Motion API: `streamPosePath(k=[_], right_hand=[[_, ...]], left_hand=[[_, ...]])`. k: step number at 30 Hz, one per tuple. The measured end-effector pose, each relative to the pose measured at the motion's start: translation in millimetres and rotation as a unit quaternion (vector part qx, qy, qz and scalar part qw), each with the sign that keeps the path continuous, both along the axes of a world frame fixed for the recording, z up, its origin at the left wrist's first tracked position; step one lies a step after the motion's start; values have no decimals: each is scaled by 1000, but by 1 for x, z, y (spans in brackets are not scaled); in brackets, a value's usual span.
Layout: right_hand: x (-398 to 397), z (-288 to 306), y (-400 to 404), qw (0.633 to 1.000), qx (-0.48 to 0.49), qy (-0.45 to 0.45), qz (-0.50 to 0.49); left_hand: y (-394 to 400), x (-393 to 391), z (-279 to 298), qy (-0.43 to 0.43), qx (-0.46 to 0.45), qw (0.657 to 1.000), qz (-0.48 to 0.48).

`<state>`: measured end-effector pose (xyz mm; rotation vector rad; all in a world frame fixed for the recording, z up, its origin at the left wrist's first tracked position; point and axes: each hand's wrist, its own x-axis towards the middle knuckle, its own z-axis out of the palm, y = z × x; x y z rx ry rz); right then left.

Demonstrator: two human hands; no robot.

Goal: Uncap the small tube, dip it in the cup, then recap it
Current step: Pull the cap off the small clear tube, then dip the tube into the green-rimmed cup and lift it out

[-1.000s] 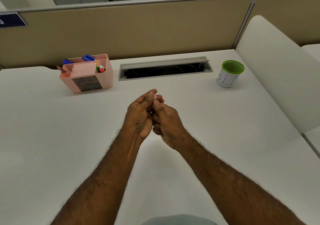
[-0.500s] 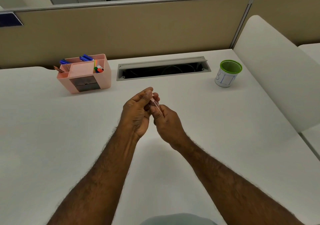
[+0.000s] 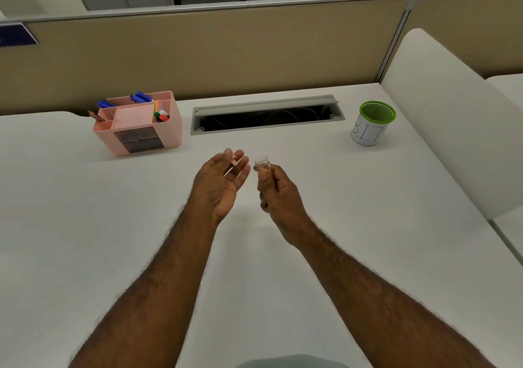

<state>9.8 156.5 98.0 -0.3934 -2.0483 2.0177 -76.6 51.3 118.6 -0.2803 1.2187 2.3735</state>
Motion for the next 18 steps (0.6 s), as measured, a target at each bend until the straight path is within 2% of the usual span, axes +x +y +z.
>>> streamPosePath(k=[2,4,11,18], right_hand=[[-4,-3,10,999,8,-1,-34],[-10,-3,22,998,-4,0,-60],[-44,9,87,985,-71,31,-155],[-75,26,163,961,-112,73,-242]], left_hand=[[-3,-7,-12,30,-138,990,9],[-7,-14,-26,65,-227,971,16],[-13,-36,-67,133,-374,918,9],[-19,-60,-85,118,-452,884,28]])
